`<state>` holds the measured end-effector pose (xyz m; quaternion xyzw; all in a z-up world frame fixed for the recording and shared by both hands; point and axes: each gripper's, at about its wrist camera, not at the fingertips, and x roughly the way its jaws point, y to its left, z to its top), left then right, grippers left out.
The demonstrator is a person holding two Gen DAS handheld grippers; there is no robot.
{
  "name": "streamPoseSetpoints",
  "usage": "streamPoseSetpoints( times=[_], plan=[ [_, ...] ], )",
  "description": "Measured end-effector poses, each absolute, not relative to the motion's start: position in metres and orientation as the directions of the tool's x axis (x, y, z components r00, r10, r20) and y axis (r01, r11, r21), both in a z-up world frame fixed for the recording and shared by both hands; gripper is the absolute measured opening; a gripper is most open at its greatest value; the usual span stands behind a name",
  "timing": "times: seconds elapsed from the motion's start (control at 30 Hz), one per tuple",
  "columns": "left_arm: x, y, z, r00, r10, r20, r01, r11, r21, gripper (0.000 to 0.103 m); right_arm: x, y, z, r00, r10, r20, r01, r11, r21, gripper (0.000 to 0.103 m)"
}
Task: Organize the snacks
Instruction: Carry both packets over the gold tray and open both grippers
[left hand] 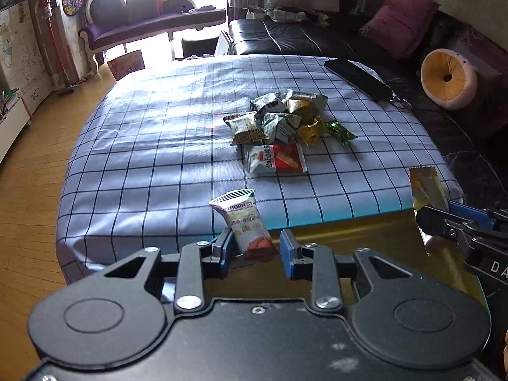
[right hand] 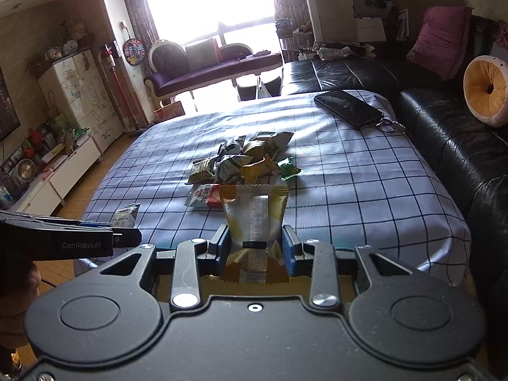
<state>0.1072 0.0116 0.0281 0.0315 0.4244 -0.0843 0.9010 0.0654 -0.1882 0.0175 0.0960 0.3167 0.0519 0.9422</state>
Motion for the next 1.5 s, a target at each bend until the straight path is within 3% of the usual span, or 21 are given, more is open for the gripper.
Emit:
streamPoseSetpoints(
  times=[0.67,1.5],
  plan=[
    [0.036,0.009,-0.017,0.564,-0.047,-0.824,0.162,0.985,0.054,0.032,0.006,-0.174,-0.006,0.723,0.157,-0.673,-0.075,0.986,0.149,0.044],
    [0.037,0.004,-0.021,0.558,-0.035,-0.829,0.169,0.983,0.073,0.038,0.008,-0.172,-0.013,0.688,0.169,-0.706,-0.047,0.981,0.188,0.045]
  ],
)
